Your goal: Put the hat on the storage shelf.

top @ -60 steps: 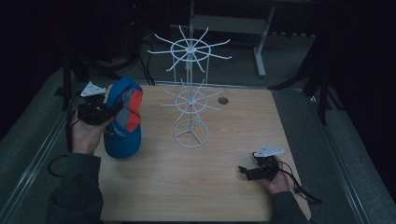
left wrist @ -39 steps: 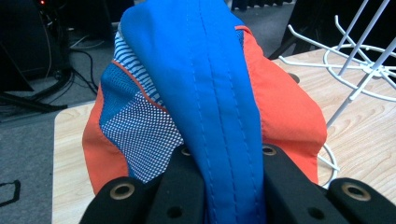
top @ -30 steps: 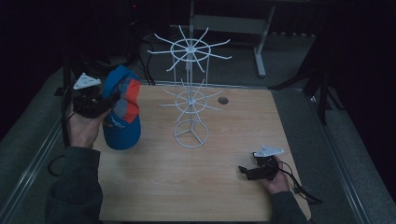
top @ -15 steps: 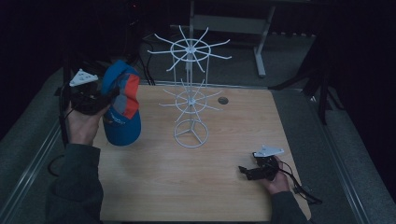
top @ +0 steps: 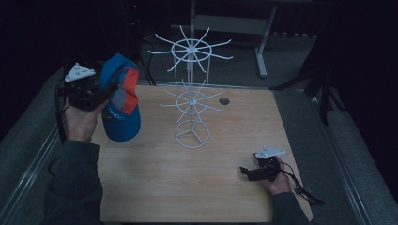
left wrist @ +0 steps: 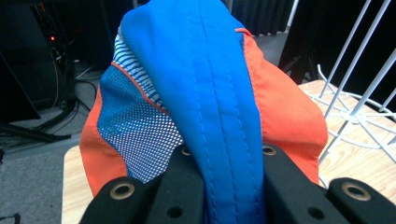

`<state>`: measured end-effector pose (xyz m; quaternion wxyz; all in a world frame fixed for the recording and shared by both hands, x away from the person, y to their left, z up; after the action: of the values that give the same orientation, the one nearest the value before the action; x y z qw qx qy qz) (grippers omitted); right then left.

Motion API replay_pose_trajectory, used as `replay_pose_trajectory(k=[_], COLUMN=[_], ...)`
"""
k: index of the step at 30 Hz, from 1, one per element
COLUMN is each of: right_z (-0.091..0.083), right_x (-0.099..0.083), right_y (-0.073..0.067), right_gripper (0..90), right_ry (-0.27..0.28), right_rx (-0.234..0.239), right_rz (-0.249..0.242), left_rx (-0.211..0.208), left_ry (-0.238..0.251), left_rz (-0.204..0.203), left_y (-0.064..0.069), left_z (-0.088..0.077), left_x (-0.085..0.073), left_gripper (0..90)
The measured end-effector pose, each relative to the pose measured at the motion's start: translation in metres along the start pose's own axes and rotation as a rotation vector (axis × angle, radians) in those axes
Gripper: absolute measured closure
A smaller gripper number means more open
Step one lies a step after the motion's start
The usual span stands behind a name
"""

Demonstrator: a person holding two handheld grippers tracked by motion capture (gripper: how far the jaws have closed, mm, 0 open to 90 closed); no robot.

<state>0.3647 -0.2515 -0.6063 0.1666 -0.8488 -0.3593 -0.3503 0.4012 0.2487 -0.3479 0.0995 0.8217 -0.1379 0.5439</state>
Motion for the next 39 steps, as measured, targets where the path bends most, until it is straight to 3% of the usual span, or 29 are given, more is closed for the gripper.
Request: replay_pose_trajectory(k=[14,39], right_z=[0.000,0.000], right_x=[0.000,0.000], right_y=[0.000,0.000], right_gripper=[10.7,10.7], right_ry=[0.000,0.001], right_rx=[0.000,0.000], right_rz=[-0.001,-0.001], left_rx=[-0.023,-0.072], left_ry=[0.036,0.147], left_rz=[-0.012,0.019], left_y=[0.000,0.007], left_z=[-0.005,-0.024], left_x=[0.005,0.019], left_gripper=[88.1,88.0])
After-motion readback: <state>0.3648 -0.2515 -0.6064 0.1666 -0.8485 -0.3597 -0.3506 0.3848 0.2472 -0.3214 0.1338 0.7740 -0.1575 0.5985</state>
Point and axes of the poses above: each handheld gripper's, and its own axes: z roughly forward along the jaws, x roughly out of its top, y roughly to its right, the point moved 6 cm from there along z, roughly forward along the jaws, and after that the axes turned 3 degrees about x, right-handed, at the moved point
